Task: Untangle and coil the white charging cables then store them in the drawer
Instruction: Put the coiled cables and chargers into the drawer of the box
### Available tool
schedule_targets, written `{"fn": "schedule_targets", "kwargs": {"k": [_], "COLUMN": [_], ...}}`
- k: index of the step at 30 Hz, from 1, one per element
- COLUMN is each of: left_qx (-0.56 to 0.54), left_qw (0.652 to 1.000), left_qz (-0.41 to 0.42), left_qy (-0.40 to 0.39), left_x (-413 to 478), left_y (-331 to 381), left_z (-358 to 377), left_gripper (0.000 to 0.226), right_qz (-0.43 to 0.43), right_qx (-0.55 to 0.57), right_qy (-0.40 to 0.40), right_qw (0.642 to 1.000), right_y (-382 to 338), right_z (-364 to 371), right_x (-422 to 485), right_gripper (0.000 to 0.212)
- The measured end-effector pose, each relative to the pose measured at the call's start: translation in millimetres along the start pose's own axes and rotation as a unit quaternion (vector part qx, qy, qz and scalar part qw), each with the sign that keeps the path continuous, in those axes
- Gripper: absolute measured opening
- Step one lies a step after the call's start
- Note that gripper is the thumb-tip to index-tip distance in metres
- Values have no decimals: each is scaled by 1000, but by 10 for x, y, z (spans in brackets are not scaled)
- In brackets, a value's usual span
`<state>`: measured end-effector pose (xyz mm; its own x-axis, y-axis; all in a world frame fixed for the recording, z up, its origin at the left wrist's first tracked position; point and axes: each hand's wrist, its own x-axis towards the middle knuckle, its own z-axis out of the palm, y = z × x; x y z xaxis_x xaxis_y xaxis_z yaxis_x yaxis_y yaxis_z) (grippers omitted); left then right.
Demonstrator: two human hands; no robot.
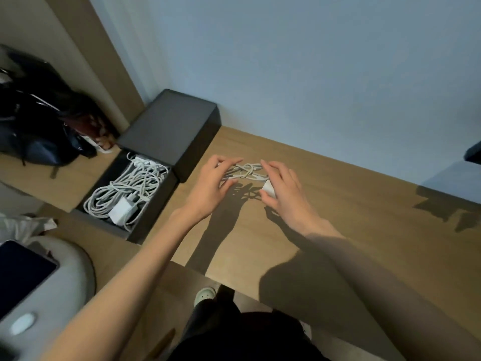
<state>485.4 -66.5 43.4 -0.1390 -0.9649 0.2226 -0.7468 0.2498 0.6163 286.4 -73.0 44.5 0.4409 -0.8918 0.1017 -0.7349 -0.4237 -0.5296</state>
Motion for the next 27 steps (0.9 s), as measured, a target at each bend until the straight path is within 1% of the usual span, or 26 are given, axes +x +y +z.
{"fn": "schedule_targets", "kwargs": {"k": [5,10,15,20,27], "left_qx": [20,26,33,7,15], "left_qw": [1000,999,997,991,981], "left_qz": [20,-6,-40,-85,-143], "left_qy": [5,29,57,105,129], "left_x": [-183,-426,-650,-812,-828], "left_y": [-547,-951,-1243,-1378,-1708], "left_z": [-513,-862,-1051,-1258,-1486], "left_gripper": [48,53,55,51,48], "right_qz": [11,-27,-59,-101,-90], "right_qx": [24,0,-2,-3,-20], "right_qy": [-1,-23,-52,-71,-77], "right_qw": [1000,999,997,992,993], "right_y": [-655,-1079,-1377,-1599,-1890], "right_z": [367,655,861,978,1323], "right_x": [272,530,720,879,1142], "right_gripper": [64,62,62,60,60]}}
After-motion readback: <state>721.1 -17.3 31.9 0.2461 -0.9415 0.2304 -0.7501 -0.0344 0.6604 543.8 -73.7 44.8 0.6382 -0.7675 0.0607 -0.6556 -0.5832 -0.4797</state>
